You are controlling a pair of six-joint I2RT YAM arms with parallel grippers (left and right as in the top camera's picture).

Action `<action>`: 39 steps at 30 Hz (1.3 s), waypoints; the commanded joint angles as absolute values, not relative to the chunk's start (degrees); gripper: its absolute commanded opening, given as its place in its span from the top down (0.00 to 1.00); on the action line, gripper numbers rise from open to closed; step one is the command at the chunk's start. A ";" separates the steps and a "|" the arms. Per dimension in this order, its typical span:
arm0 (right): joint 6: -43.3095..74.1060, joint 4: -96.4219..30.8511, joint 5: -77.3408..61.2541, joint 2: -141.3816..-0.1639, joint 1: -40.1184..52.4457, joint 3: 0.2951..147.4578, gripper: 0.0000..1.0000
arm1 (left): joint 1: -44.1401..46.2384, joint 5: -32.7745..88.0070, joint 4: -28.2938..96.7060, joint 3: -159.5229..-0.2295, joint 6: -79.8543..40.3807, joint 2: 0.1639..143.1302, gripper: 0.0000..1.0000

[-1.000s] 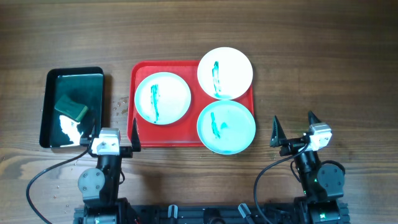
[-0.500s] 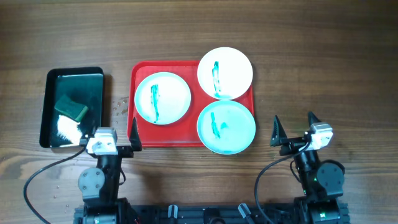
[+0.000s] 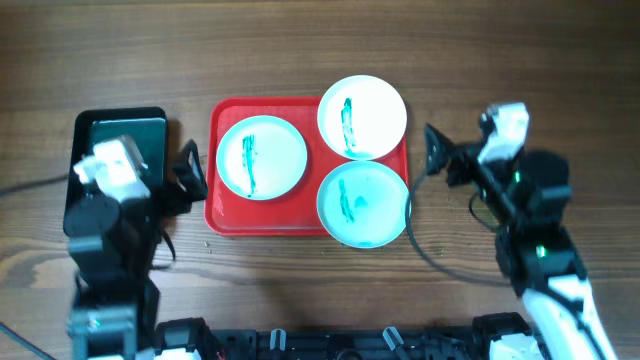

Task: Clean dirty plates on tray and stack at the side
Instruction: 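Raise both arms from rest toward the trays, then grasp the rim of the left white plate with the right gripper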

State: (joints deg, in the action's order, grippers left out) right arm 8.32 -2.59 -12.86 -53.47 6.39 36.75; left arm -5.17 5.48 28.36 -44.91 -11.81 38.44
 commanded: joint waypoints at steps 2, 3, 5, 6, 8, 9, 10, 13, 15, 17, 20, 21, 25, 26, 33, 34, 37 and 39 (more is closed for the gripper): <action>8.08 -20.80 -21.23 -69.54 6.57 60.90 0.00 | -4.75 13.61 42.33 -65.91 -12.95 54.11 0.00; 5.74 -25.04 -22.37 -71.83 6.57 65.34 0.00 | -4.75 15.57 44.56 -68.69 -12.93 56.80 0.00; 2.72 -33.19 -24.08 -75.85 6.57 73.63 0.00 | -4.75 19.64 45.93 -70.85 -12.91 60.75 0.00; 2.44 -35.62 -24.80 -77.32 6.57 76.64 0.00 | -4.75 21.63 46.00 -70.85 -12.93 62.02 0.00; 2.13 -35.40 -26.87 -78.28 6.57 78.39 0.00 | -4.75 23.46 46.17 -70.85 -12.93 64.47 0.00; 2.48 -34.96 -27.00 -78.28 6.57 78.37 0.00 | -4.75 24.51 47.22 -70.85 -12.93 65.73 0.00; 3.25 -35.00 -27.03 -78.28 6.57 78.37 0.00 | -4.75 25.80 49.60 -70.85 -12.93 66.65 0.00; 3.33 -34.98 -26.98 -78.28 6.57 78.37 0.00 | -4.75 25.96 52.42 -70.83 -12.91 68.82 0.00; 2.87 -35.03 -26.76 -78.46 6.57 78.37 0.00 | -4.75 25.61 52.80 -70.83 -12.75 70.24 0.00; 2.55 -34.98 -26.81 -79.92 6.57 78.37 0.01 | -4.78 15.64 52.62 -70.83 -18.04 71.35 0.12; 3.03 -32.97 -25.76 -84.95 8.21 78.39 0.07 | -4.78 -10.22 55.35 -70.85 -38.46 72.90 0.22; 2.98 -32.64 -24.75 -86.43 9.06 78.39 0.08 | -4.78 -14.72 54.81 -70.85 -39.75 73.78 0.19; 2.66 -33.71 -18.52 -90.59 14.20 78.39 0.10 | -5.21 -22.39 51.62 -70.85 -39.68 78.67 0.16; 1.76 -33.52 -18.20 -90.63 15.25 78.39 0.11 | -5.89 -22.33 51.13 -70.85 -39.70 79.99 0.17; 5.02 -30.89 -14.79 -92.66 23.14 78.43 0.21 | -12.75 -14.59 50.37 -70.85 -32.36 89.34 0.27; 6.68 -30.87 -14.96 -93.91 24.05 78.46 0.22 | -13.13 -14.61 50.37 -70.85 -31.68 89.41 0.27; 11.77 -33.32 -18.63 -101.06 27.07 82.35 0.31 | -13.96 -14.48 51.09 -70.85 -31.64 89.36 0.25; 12.75 -40.18 -19.29 -108.22 28.71 90.19 0.33 | -13.96 -14.46 52.25 -70.85 -31.66 89.34 0.25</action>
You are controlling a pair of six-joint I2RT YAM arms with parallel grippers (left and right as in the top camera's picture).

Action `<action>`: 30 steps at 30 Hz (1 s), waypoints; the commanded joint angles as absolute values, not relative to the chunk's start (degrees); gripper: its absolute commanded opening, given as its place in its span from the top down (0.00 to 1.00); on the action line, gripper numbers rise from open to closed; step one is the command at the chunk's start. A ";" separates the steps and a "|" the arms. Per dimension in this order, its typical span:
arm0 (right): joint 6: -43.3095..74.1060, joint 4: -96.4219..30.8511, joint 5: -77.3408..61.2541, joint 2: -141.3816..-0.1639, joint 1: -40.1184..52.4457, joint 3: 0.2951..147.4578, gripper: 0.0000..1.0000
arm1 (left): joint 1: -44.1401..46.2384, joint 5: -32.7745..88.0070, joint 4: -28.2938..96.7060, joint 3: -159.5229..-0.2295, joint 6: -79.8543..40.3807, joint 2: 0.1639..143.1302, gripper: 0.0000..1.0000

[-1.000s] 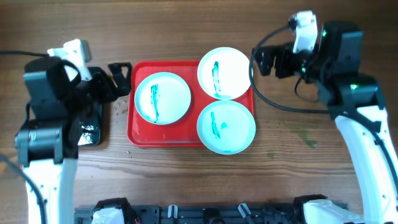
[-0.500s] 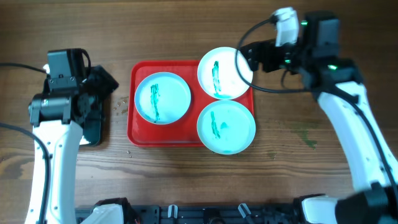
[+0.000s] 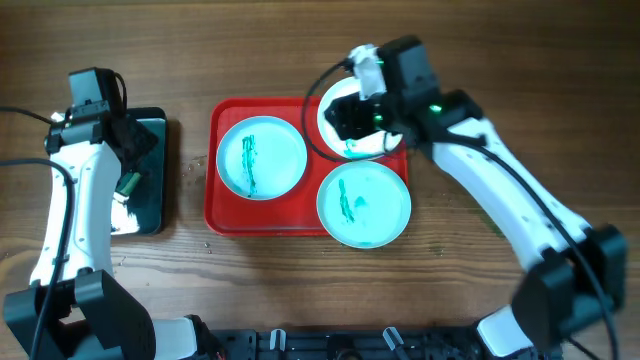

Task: Clean dirty plates on tray and stack at the side
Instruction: 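Grasp the rim of the left white plate with the right gripper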

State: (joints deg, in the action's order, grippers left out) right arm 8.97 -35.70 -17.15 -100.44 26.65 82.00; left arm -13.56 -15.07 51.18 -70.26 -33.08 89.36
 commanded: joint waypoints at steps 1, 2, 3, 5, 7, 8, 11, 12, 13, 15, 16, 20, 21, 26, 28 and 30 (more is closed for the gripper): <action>13.47 -43.62 -19.29 -111.70 29.43 94.15 0.33 | -13.96 -14.37 52.42 -70.85 -31.68 89.36 0.25; 13.72 -47.97 -19.25 -116.09 30.37 99.31 0.36 | -13.96 -14.35 52.56 -70.85 -31.73 89.36 0.24; 13.87 -49.80 -19.25 -118.43 30.98 101.73 0.37 | -13.93 -14.00 52.58 -70.85 -31.73 89.36 0.23; 17.10 -50.85 -19.03 -122.08 32.05 104.05 0.40 | -13.96 -13.43 52.62 -70.85 -31.75 89.36 0.22; 21.82 -50.13 -18.55 -124.84 33.01 103.98 0.51 | -13.96 -13.47 52.62 -70.85 -31.75 89.36 0.21; 23.14 -49.84 -17.87 -125.54 33.47 103.98 0.54 | -13.96 -13.47 52.56 -70.85 -31.79 89.36 0.21; 27.24 -48.86 -11.66 -127.74 35.86 103.81 0.55 | -13.96 -13.50 52.53 -70.85 -31.99 89.36 0.21; 27.22 -48.16 -10.81 -128.03 36.40 103.66 0.55 | -13.96 -13.50 52.53 -70.85 -31.99 89.36 0.21; 27.51 -47.64 -9.32 -128.16 36.82 103.46 0.58 | -13.96 -13.50 52.56 -70.85 -32.38 89.36 0.21; 28.75 -47.05 -5.37 -128.84 37.28 103.37 0.62 | -13.96 -13.47 52.64 -70.83 -33.47 89.36 0.19; 28.99 -46.98 -4.62 -129.05 37.28 103.37 0.63 | -13.96 -13.47 52.66 -70.83 -33.47 89.36 0.19; 29.19 -46.74 -0.84 -130.58 37.28 103.37 0.64 | -13.96 -13.50 52.82 -70.83 -33.45 89.36 0.18; 29.02 -46.35 -1.23 -131.11 37.28 103.37 0.64 | -13.96 -13.50 52.82 -70.83 -33.45 89.36 0.18; 28.53 -45.12 -2.57 -132.68 37.43 103.37 0.73 | -13.96 -13.52 52.82 -70.83 -33.45 89.36 0.18; 28.69 -45.47 -2.61 -132.70 37.52 103.37 0.77 | -13.96 -13.52 52.86 -70.83 -33.45 89.36 0.19; 29.39 -45.89 -2.94 -132.73 37.91 103.35 0.87 | -13.96 -13.54 53.30 -70.81 -33.47 89.38 0.22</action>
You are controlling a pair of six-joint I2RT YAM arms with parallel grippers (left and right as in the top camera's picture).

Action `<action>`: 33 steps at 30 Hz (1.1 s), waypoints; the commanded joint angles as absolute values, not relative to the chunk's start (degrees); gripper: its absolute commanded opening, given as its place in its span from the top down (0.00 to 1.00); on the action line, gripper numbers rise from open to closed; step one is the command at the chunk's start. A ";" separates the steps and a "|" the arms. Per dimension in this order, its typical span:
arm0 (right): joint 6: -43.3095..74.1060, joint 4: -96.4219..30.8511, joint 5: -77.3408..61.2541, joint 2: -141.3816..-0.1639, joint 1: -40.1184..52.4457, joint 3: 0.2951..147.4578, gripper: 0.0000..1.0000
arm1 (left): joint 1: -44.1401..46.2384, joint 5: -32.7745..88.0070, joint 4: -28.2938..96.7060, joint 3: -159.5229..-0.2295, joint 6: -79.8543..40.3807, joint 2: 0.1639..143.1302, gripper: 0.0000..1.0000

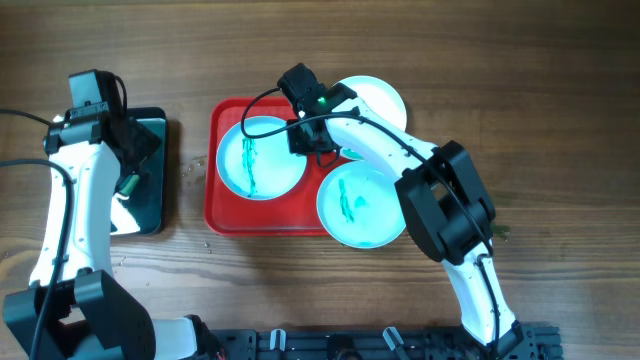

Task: Clean dirty plates on tray and stack at the side
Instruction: 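Grasp the rim of the left white plate with the right gripper, then pick up the green-yellow sponge from the black tray with the left gripper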

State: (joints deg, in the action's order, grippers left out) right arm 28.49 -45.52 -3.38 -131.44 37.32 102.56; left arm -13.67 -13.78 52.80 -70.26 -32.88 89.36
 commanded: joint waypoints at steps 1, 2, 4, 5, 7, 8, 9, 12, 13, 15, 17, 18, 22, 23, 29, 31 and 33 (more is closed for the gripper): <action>29.56 -45.65 -2.94 -132.75 38.11 103.04 0.91 | -14.06 -13.56 53.36 -70.61 -33.47 89.38 0.23; 29.56 -45.28 -2.94 -132.75 38.26 102.65 0.93 | -14.39 -14.20 53.47 -70.32 -33.52 89.38 0.25; 29.47 -45.06 -2.94 -132.77 38.30 102.63 0.96 | -15.42 -15.73 53.49 -69.82 -33.91 89.38 0.25; 29.30 -45.01 -2.96 -132.77 38.30 102.63 0.96 | -16.78 -15.77 53.41 -69.60 -33.91 89.38 0.25; 28.93 -44.97 -3.05 -132.77 38.30 102.63 0.96 | -18.68 -15.84 52.93 -69.58 -33.89 89.56 0.25; 28.49 -44.69 -3.44 -132.77 38.35 102.63 0.96 | -20.18 -15.90 51.75 -69.52 -33.36 89.93 0.35; 28.47 -44.62 -3.42 -132.77 38.39 102.63 0.96 | -21.23 -15.86 50.17 -69.36 -32.29 90.65 0.40; 28.45 -44.60 -3.40 -132.77 38.41 102.63 0.96 | -22.02 -15.64 45.56 -69.32 -24.23 95.04 0.42; 28.42 -44.62 -3.38 -132.77 38.41 102.63 0.96 | -22.04 -15.68 43.83 -69.32 -21.06 97.30 0.46; 28.21 -44.62 -3.38 -132.77 38.41 102.63 0.96 | -22.04 -15.68 41.98 -69.32 -18.94 99.88 0.47; 28.18 -44.56 -3.36 -132.77 38.39 102.63 0.96 | -22.04 -15.66 40.18 -69.32 -18.20 102.17 0.46; 27.99 -44.51 -3.36 -132.77 38.41 102.63 0.96 | -22.04 -15.68 39.57 -69.32 -18.20 103.04 0.46; 27.05 -44.42 -3.38 -132.77 38.41 102.63 0.96 | -22.33 -15.64 38.24 -69.32 -18.39 105.56 0.46; 26.98 -44.31 -3.38 -132.77 38.41 102.63 0.96 | -22.55 -15.64 37.89 -69.32 -18.39 106.17 0.48; 26.98 -44.12 -3.40 -132.77 38.41 102.63 0.96 | -24.43 -10.07 32.82 -69.32 -18.41 109.40 0.62; 26.96 -44.12 -3.38 -132.77 38.41 102.63 0.95 | -24.56 -9.76 31.64 -69.32 -18.44 110.59 0.65; 26.94 -44.12 -3.38 -132.77 38.41 102.63 0.95 | -24.56 -9.41 31.42 -69.32 -18.41 112.33 0.66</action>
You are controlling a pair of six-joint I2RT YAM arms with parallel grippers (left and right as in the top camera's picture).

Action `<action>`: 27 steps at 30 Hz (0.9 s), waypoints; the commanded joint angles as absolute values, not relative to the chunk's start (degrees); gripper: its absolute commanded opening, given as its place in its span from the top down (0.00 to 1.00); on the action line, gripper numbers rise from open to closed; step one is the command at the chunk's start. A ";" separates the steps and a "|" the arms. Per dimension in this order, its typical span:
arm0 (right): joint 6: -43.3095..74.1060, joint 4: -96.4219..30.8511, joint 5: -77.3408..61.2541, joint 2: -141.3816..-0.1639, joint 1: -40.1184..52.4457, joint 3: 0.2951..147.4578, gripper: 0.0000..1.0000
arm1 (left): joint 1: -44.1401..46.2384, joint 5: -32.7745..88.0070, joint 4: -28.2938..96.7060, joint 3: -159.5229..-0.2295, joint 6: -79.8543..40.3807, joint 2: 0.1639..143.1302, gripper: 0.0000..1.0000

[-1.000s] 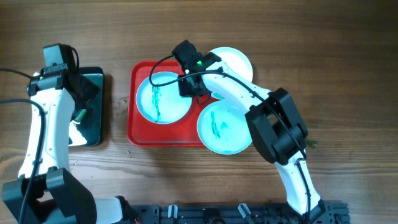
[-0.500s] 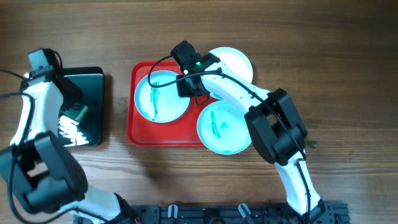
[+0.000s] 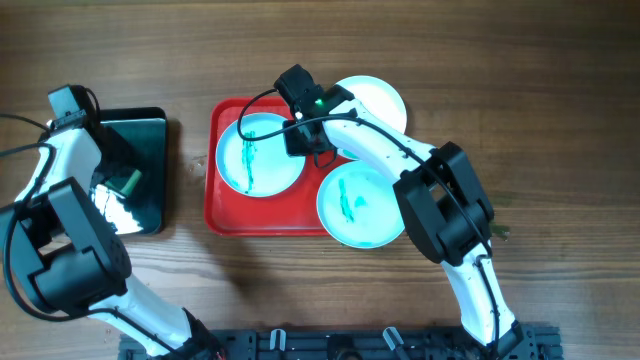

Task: Clean dirty plates on tray and stack at the side
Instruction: 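Pick up the green-yellow sponge from the black tray with the left gripper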

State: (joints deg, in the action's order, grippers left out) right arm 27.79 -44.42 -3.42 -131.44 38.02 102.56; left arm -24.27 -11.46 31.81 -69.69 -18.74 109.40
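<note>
Three white plates with teal smears lie on the red tray (image 3: 215, 215): the left plate (image 3: 255, 160), the back right plate (image 3: 380, 98) and the front right plate (image 3: 362, 205). My right gripper (image 3: 303, 142) reaches from the right across the back right plate and sits at the right rim of the left plate. Its jaws are too dark to read. My left gripper (image 3: 108, 150) hangs over the black tray (image 3: 150, 205) to the left, above a small green object (image 3: 125, 182) lying in it. Its fingers blur into the black.
The black tray stands a little left of the red tray on the wooden table (image 3: 500, 80). The right arm's links cover part of the back right plate. A cable loops from the right wrist over the red tray's back edge.
My left wrist has shifted a little to the left over the black tray, and its arm now bends out to the lower left. The right gripper stays at the left plate's rim. The plates have not moved.
First both arms were drawn back, one at each side of the red tray. Then the left gripper was over the black tray and the right gripper over the back right plate. After that the right gripper stood at the left plate's right rim, where it remains.
</note>
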 commanded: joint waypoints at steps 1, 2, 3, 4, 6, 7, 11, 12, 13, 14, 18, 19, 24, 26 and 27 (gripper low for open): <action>26.96 -44.12 -3.38 -132.77 38.41 102.63 0.95 | -24.56 -9.19 31.81 -69.32 -18.41 113.54 0.68; 26.96 -44.12 -3.40 -132.77 38.41 102.63 0.96 | -24.56 -9.17 32.25 -69.32 -18.41 114.32 0.69; 26.96 -44.01 -3.38 -132.77 38.41 102.63 0.95 | -24.56 -9.23 33.34 -69.32 -18.41 114.98 0.70; 26.96 -43.86 -3.38 -132.77 38.41 102.63 0.95 | -24.58 -9.23 34.85 -69.32 -18.41 115.11 0.70; 26.98 -43.66 -3.38 -132.77 38.41 102.63 0.95 | -24.56 -9.19 36.32 -69.32 -18.52 115.02 0.70; 26.96 -43.57 -3.40 -132.77 38.41 102.63 0.95 | -24.56 -9.21 37.15 -69.32 -19.62 115.00 0.68; 26.94 -43.57 -3.38 -132.77 38.41 102.63 0.95 | -24.56 -7.44 39.09 -69.34 -20.38 114.98 0.69; 26.96 -43.57 -3.38 -132.77 38.41 102.63 0.95 | -24.56 -6.85 39.33 -69.34 -20.38 114.98 0.77; 26.98 -43.57 -3.38 -132.77 38.41 102.63 0.95 | -24.56 -6.85 39.55 -69.34 -20.38 114.98 0.94; 26.96 -43.57 -3.38 -132.77 38.41 102.63 0.95 | -24.56 -6.87 39.64 -69.34 -20.38 114.98 0.96; 26.96 -43.29 -3.40 -132.77 38.41 102.63 0.96 | -24.56 -6.59 43.27 -72.23 -20.32 113.27 0.96; 26.98 -43.22 -3.42 -132.77 38.41 102.63 0.96 | -24.56 -6.24 44.53 -73.63 -20.29 112.46 0.96; 26.46 -42.78 -5.72 -132.77 38.17 102.76 0.96 | -24.38 3.49 50.46 -81.93 -19.31 104.71 0.96; 24.43 -42.83 -8.08 -132.77 37.74 102.78 0.96 | -23.49 6.83 50.48 -82.21 -17.43 100.71 0.96; 23.79 -42.89 -9.06 -132.77 37.54 102.78 0.96 | -22.59 7.03 51.07 -82.19 -16.80 99.00 0.96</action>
